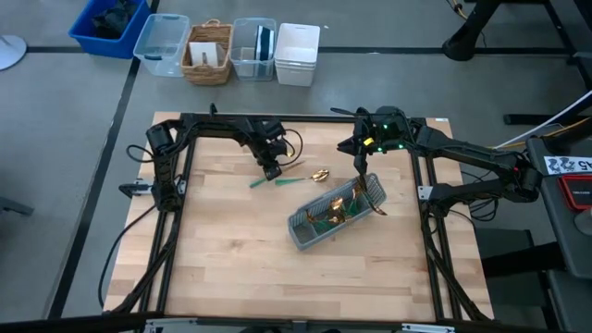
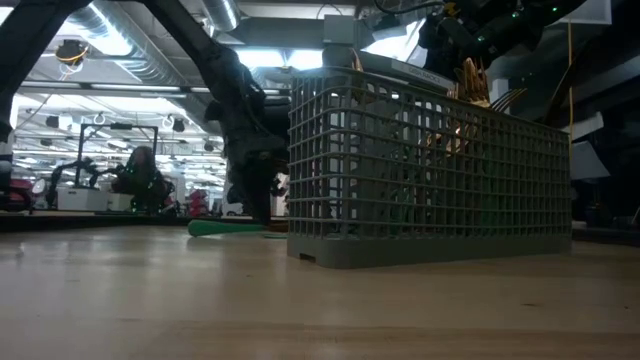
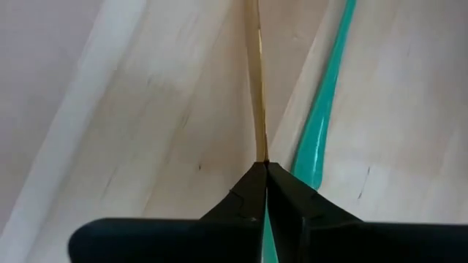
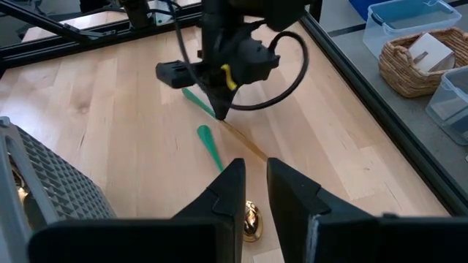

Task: Sort silverware
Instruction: Put the knife into the gray silverware organizer

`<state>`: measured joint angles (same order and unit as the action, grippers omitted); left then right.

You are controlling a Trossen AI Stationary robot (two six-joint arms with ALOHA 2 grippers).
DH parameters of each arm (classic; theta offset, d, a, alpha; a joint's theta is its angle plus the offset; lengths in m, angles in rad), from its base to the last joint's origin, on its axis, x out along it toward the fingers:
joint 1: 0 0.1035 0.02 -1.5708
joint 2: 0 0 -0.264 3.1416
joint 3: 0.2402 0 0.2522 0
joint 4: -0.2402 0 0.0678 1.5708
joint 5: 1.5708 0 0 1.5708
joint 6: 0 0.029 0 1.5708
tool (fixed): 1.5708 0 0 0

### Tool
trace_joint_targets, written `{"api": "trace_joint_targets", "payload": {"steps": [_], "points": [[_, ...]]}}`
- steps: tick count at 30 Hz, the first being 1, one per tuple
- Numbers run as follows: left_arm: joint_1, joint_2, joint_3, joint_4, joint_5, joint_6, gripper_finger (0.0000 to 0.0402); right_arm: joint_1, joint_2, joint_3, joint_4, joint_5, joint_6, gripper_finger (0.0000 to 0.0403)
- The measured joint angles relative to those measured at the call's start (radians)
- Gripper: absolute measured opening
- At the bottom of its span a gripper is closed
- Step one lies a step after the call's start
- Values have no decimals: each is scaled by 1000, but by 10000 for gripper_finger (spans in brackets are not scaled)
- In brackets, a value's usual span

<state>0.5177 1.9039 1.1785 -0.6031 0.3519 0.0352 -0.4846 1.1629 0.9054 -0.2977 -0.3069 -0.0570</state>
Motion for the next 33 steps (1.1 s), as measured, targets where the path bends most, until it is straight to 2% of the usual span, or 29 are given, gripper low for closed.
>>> {"api": "trace_joint_targets", "payload": {"steps": [5, 9, 18, 29, 33], "points": [[-52, -1, 1, 13, -72, 39, 7, 0, 0, 0, 0, 0, 0, 62], [-88, 0, 0, 19, -84, 44, 7, 0, 0, 0, 0, 0, 0, 62], [-133, 0, 0, 20, -225, 51, 8, 0, 0, 0, 0, 0, 0, 62], [-139, 0, 0, 19, -244, 88, 8, 0, 0, 0, 0, 0, 0, 62], [-140, 0, 0, 19, -243, 110, 27, 0, 0, 0, 0, 0, 0, 62]]}}
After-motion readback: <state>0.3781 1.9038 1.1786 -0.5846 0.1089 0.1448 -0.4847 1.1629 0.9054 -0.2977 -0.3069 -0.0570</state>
